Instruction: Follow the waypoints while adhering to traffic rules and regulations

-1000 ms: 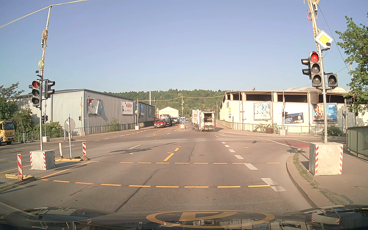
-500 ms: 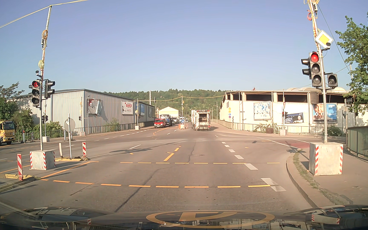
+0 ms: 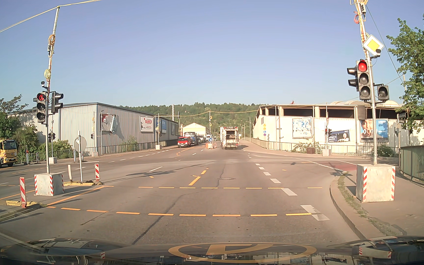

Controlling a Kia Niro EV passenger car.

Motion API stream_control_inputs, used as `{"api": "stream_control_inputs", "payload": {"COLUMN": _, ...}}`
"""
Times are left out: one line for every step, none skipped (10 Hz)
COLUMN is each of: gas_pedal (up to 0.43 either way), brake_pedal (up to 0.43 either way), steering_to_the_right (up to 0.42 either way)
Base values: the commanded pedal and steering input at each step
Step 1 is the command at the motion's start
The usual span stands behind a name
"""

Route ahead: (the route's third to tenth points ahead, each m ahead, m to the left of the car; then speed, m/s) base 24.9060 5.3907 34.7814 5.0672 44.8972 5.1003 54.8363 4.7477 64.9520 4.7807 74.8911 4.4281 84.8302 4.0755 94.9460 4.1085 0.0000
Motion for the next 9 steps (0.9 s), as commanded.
{"api": "stream_control_inputs", "payload": {"gas_pedal": 0.000, "brake_pedal": 0.311, "steering_to_the_right": -0.003}}
{"api": "stream_control_inputs", "payload": {"gas_pedal": 0.000, "brake_pedal": 0.311, "steering_to_the_right": -0.003}}
{"api": "stream_control_inputs", "payload": {"gas_pedal": 0.000, "brake_pedal": 0.311, "steering_to_the_right": -0.003}}
{"api": "stream_control_inputs", "payload": {"gas_pedal": 0.000, "brake_pedal": 0.311, "steering_to_the_right": -0.003}}
{"api": "stream_control_inputs", "payload": {"gas_pedal": 0.000, "brake_pedal": 0.311, "steering_to_the_right": -0.003}}
{"api": "stream_control_inputs", "payload": {"gas_pedal": 0.000, "brake_pedal": 0.311, "steering_to_the_right": -0.003}}
{"api": "stream_control_inputs", "payload": {"gas_pedal": 0.000, "brake_pedal": 0.311, "steering_to_the_right": -0.003}}
{"api": "stream_control_inputs", "payload": {"gas_pedal": 0.000, "brake_pedal": 0.311, "steering_to_the_right": -0.003}}
{"api": "stream_control_inputs", "payload": {"gas_pedal": 0.000, "brake_pedal": 0.311, "steering_to_the_right": -0.003}}
